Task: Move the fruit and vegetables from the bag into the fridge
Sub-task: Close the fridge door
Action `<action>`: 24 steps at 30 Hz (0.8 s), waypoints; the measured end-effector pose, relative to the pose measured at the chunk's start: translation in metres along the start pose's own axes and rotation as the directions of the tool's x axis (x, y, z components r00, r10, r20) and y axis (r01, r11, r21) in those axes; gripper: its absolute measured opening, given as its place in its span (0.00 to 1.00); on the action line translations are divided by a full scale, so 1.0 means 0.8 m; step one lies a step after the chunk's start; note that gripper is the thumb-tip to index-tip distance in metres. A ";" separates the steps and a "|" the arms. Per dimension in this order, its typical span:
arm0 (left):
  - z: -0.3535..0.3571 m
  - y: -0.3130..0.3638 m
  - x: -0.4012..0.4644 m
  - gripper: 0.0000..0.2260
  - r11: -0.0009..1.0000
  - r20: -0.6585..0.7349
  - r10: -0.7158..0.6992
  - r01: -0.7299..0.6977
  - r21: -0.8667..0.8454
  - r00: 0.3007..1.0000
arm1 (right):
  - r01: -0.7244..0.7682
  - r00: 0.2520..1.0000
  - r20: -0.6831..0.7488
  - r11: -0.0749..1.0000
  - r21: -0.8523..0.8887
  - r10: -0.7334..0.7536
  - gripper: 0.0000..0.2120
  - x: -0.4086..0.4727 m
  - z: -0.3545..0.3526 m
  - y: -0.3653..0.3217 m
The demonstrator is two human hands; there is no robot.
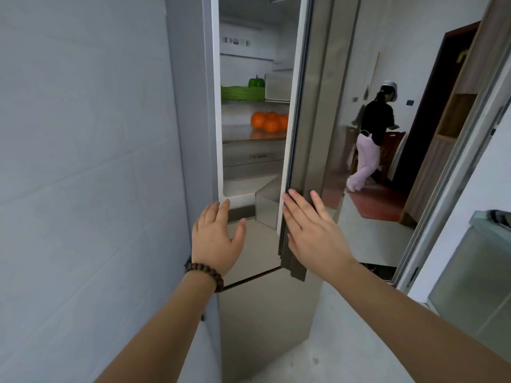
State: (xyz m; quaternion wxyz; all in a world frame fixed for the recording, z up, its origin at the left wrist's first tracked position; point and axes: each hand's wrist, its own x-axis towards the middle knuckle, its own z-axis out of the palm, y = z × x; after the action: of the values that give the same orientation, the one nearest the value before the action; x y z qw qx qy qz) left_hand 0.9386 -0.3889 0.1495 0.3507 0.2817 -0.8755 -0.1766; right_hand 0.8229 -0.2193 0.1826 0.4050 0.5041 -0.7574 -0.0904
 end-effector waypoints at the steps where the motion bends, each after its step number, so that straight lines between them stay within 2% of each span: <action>1: -0.002 -0.005 0.001 0.31 1.000 -0.004 -0.013 0.013 0.008 1.000 | 0.054 0.998 -0.019 0.999 0.002 -0.054 0.26 0.010 0.004 -0.003; 4: -0.009 -0.022 0.006 0.30 0.998 -0.016 -0.042 0.043 0.041 0.999 | 0.195 0.978 -0.074 0.981 -0.004 -0.195 0.23 0.043 0.013 -0.009; 10: -0.021 -0.056 0.022 0.29 0.985 -0.053 -0.119 0.125 0.119 0.991 | 0.320 0.942 -0.072 0.943 -0.089 -0.327 0.29 0.120 0.049 -0.015; 17: -0.025 -0.088 0.041 0.27 0.956 -0.072 -0.201 0.212 0.203 0.977 | 0.314 0.940 -0.121 0.948 -0.057 -0.319 0.17 0.225 0.096 -0.063; 24: -0.023 -0.107 0.047 0.28 0.928 -0.080 -0.267 0.279 0.248 0.960 | 0.259 0.953 -0.140 0.962 -0.083 -0.269 0.18 0.273 0.131 -0.084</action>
State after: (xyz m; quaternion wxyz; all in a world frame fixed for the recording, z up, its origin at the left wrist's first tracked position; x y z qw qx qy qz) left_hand 0.9612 -0.4812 0.1383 0.3027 0.4476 -0.8352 -0.1023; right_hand 0.7597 -0.4624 0.1910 0.4610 0.5930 -0.6473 -0.1296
